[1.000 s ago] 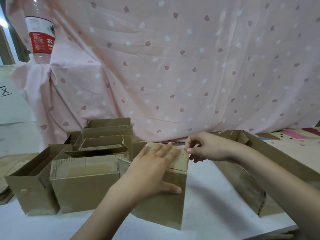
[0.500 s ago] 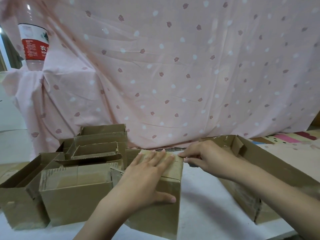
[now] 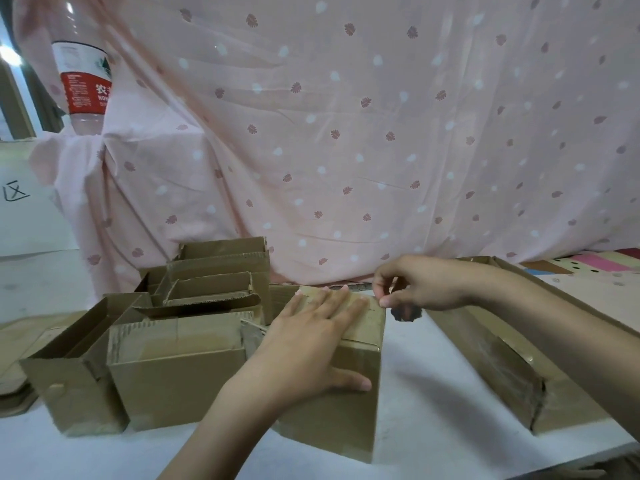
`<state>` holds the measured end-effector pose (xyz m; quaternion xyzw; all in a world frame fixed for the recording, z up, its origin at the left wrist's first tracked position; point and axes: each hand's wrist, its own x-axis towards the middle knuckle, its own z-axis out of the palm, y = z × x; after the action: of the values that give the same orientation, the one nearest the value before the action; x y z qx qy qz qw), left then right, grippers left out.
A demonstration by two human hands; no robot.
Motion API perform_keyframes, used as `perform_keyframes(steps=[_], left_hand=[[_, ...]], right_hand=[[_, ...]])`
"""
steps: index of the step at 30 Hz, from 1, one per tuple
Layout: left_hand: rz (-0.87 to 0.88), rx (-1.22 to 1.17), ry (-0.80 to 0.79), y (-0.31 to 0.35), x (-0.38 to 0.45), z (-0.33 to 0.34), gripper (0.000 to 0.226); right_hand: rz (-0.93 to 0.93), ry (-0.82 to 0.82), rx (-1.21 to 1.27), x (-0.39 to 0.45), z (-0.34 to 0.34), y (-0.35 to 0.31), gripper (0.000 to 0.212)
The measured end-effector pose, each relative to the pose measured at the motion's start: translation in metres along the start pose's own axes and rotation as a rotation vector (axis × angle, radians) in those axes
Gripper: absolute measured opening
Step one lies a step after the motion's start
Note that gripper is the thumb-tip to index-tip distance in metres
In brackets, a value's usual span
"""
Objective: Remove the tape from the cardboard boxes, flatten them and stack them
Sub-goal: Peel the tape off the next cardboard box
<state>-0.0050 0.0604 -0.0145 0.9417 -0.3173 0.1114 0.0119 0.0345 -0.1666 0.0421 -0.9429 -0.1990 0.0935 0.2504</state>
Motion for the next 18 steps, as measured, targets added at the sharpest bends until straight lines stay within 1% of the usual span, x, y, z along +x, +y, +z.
perform_keyframes(steps=[5, 9, 10, 13, 17, 18], left_hand=[[-0.003, 0.000, 0.006, 0.000, -0.001, 0.001, 0.108], [-0.007, -0.016, 0.006, -0.002, 0.000, 0.001, 0.109], [-0.005, -0.019, 0.005, -0.002, 0.000, 0.001, 0.110], [0.008, -0.031, 0.006, -0.004, -0.001, -0.001, 0.110], [0.013, -0.035, 0.009, -0.002, -0.003, -0.002, 0.112], [0.010, -0.036, 0.011, -0.002, -0.004, -0.002, 0.114]], right_hand=[[-0.007, -0.109, -0.159, 0.007, -0.007, -0.015, 0.010], [-0.037, -0.156, -0.294, 0.010, -0.006, -0.012, 0.015], [-0.053, -0.162, -0.264, 0.010, -0.005, -0.008, 0.018], [-0.089, -0.163, -0.014, 0.005, 0.001, 0.009, 0.017], [-0.157, -0.003, 0.166, -0.001, 0.009, 0.014, 0.004], [-0.154, 0.036, 0.183, -0.001, 0.009, 0.012, 0.004]])
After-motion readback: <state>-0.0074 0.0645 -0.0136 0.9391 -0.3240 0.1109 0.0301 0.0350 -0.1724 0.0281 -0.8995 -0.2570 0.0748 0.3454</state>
